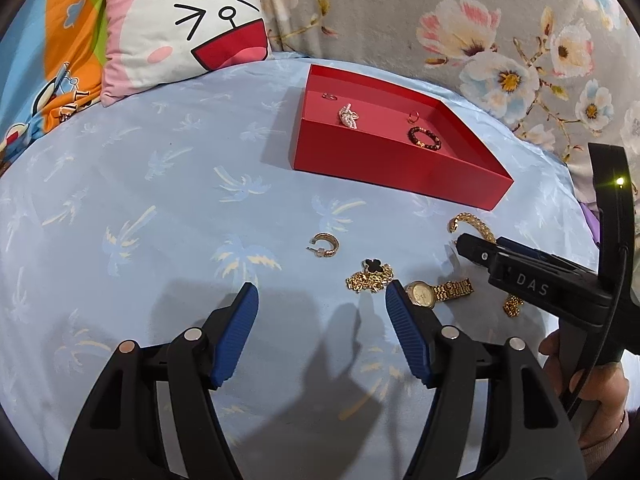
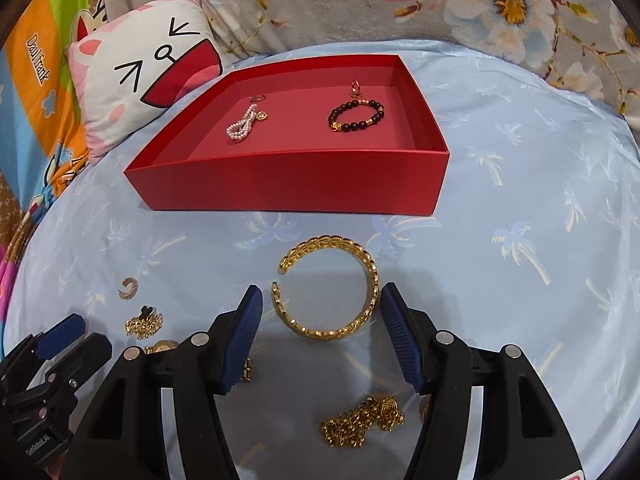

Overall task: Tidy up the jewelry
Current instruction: 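Close the right tool on the gold bangle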

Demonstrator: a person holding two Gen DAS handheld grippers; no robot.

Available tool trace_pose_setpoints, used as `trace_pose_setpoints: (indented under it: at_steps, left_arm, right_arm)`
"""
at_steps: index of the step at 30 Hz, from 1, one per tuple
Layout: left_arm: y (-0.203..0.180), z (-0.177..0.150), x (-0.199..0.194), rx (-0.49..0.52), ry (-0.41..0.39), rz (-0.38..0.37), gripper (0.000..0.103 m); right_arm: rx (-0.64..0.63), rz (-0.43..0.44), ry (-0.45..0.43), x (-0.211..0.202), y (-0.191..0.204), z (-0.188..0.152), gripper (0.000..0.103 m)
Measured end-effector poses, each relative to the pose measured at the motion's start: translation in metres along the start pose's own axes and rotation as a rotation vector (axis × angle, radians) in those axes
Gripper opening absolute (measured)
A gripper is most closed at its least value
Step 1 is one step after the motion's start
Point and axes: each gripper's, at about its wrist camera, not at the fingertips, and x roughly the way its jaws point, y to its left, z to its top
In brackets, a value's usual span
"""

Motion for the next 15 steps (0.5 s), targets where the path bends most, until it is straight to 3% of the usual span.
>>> trace_pose_setpoints:
  at_steps: [15]
  left_arm:
    - [-0.0033,-0.0005,0.0030,0.010,0.015,-0.016,0.064]
  right_arm:
    - [0.006,-0.013,-0.011,0.0023,-0.0022,0.0015,0.054]
